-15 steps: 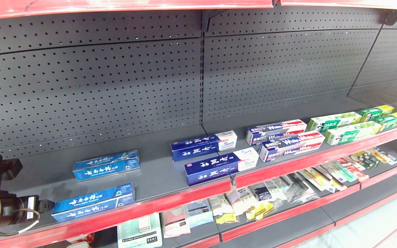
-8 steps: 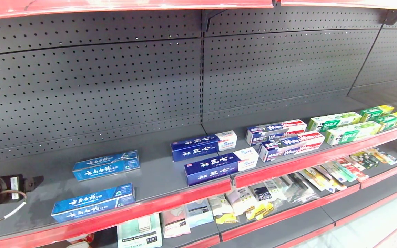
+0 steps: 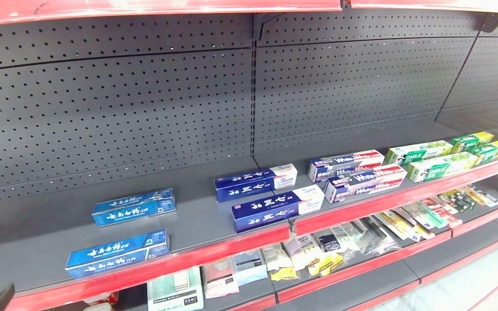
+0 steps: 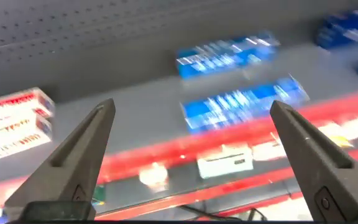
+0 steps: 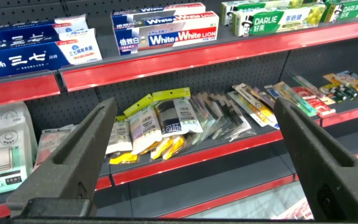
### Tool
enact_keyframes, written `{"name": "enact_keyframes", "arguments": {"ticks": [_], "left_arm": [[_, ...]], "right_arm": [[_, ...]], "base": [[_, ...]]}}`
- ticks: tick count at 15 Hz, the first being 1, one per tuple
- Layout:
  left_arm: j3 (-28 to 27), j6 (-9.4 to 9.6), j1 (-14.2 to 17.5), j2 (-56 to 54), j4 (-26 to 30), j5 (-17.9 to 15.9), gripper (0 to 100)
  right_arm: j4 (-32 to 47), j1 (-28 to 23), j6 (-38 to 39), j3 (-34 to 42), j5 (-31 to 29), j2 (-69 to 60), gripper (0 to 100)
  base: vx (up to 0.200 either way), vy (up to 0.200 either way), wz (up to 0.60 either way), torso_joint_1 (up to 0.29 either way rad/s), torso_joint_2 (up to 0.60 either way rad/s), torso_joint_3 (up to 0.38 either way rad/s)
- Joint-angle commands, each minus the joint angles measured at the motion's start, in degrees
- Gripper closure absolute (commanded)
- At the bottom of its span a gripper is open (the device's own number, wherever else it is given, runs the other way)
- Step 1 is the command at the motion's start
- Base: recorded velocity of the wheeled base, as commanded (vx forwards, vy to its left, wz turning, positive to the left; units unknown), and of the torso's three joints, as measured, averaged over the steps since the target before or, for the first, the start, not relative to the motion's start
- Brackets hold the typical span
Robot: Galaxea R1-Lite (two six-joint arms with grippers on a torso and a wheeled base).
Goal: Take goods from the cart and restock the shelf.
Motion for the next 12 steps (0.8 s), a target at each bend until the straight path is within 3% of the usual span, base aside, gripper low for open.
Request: {"name": "enact_keyframes", "arguments": {"ticks": [1,3,4,7,9,10,11,12], "left_arm": [[7.8,0.08,-1.5,-19.1,7.5,-2.1,0],[11.4,-3.35,-1.9,-18.4,4.4,-2.3,0],[11.5,-3.97,-3.2,-17.5,4.3,-2.1,0],[12.4,-4.41,-4.0,-19.1,3.0,-1.9,0],[16.5,-5.64,-4.0,-19.1,-5.7,-2.9,0],[17.4,-5.55,-4.0,-19.1,-9.3,-6.5,0],[17.4,-5.46,-4.0,-19.1,-8.4,-6.8,0],[17.4,-5.37,-4.0,-19.1,-8.2,-4.8,0]], "right_arm": [[0.0,0.0,0.0,0.0,0.0,0.1,0],[0.0,0.0,0.0,0.0,0.0,0.1,0],[0.0,0.0,0.0,0.0,0.0,0.1,0],[0.0,0.0,0.0,0.0,0.0,0.1,0],[0.0,0.0,0.0,0.0,0.0,0.1,0],[0.0,0.0,0.0,0.0,0.0,0.1,0],[0.0,0.0,0.0,0.0,0.1,0.1,0],[0.0,0.0,0.0,0.0,0.0,0.1,0]], "base": [[0.0,0.0,0.0,0.0,0.0,0.0],[0.0,0.0,0.0,0.0,0.0,0.0],[0.0,0.0,0.0,0.0,0.0,0.0],[0.0,0.0,0.0,0.0,0.0,0.0],[0.0,0.0,0.0,0.0,0.0,0.0],[0.0,0.0,0.0,0.0,0.0,0.0],[0.0,0.0,0.0,0.0,0.0,0.0],[0.0,0.0,0.0,0.0,0.0,0.0]]}}
